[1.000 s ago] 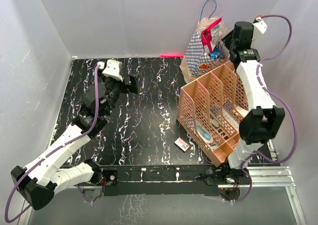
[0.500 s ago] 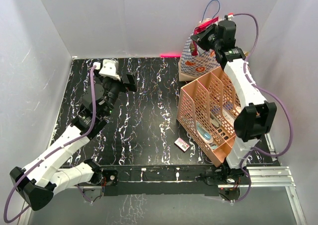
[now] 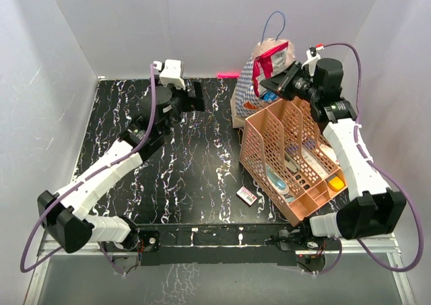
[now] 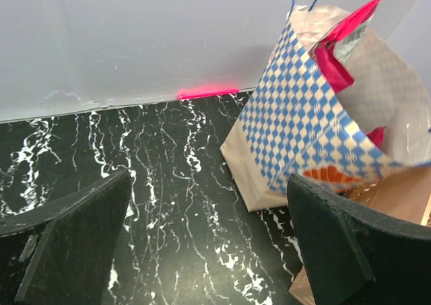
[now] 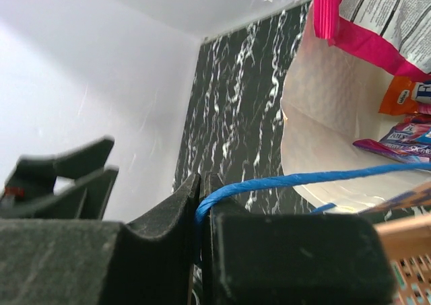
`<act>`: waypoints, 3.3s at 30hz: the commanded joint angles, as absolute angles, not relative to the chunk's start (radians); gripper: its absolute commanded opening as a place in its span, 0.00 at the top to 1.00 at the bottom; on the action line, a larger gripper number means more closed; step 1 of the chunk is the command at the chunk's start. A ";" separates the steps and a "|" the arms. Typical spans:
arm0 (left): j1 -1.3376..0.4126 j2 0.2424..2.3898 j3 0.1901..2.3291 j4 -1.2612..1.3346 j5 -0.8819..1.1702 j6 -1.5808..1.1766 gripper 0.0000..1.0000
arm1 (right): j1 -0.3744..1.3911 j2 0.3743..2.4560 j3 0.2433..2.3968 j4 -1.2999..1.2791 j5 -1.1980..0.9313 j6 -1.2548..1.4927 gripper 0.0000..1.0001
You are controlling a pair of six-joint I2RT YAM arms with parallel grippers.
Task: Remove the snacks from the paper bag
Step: Move the paper bag to the center of the board, then pick up the paper bag from the center of the board.
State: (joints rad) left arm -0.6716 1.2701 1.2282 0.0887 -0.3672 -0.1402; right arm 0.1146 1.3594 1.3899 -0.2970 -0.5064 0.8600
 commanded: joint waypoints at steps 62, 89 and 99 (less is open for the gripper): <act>-0.300 1.758 1.923 -0.024 0.106 -0.496 0.02 | 0.615 1.662 1.862 -0.066 -0.637 0.880 0.89; -0.385 1.219 1.597 -0.567 -0.314 -0.490 0.02 | 0.384 1.539 1.894 -0.536 0.037 0.022 0.01; -0.384 1.081 1.492 -0.629 -0.105 -0.683 0.02 | 0.245 1.894 2.179 -0.461 -0.294 0.035 0.06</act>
